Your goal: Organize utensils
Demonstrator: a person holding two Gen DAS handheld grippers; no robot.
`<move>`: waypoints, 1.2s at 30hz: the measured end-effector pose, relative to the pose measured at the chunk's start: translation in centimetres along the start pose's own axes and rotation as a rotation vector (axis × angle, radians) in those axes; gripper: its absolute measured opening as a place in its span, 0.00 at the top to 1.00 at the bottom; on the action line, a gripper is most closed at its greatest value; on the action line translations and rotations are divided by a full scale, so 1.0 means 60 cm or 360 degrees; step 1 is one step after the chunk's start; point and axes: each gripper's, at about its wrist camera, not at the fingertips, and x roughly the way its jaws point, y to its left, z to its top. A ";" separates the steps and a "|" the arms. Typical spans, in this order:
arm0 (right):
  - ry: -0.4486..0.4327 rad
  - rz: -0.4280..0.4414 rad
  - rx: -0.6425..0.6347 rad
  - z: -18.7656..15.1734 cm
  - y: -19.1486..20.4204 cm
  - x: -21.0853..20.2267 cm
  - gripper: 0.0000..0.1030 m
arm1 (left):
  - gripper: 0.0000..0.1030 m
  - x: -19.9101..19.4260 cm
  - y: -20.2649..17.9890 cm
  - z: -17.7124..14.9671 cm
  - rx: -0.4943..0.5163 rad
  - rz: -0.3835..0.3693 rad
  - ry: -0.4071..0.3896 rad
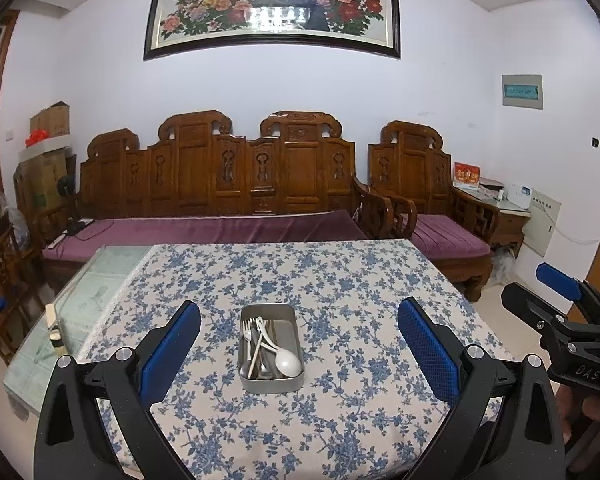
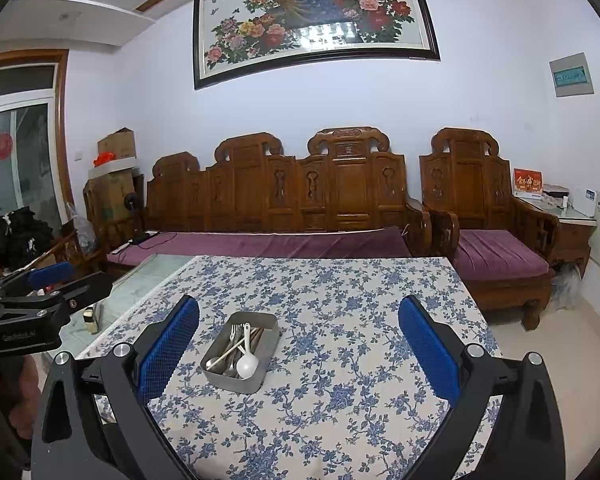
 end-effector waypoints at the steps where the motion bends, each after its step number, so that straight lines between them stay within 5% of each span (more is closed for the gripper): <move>1: -0.0001 0.0000 0.0000 0.000 0.000 0.001 0.03 | 0.07 0.000 0.000 0.000 -0.0001 -0.0003 0.0000; 36: -0.0009 0.0005 0.0002 -0.001 0.004 -0.002 0.03 | 0.08 0.000 -0.007 -0.004 0.0010 0.0006 -0.0003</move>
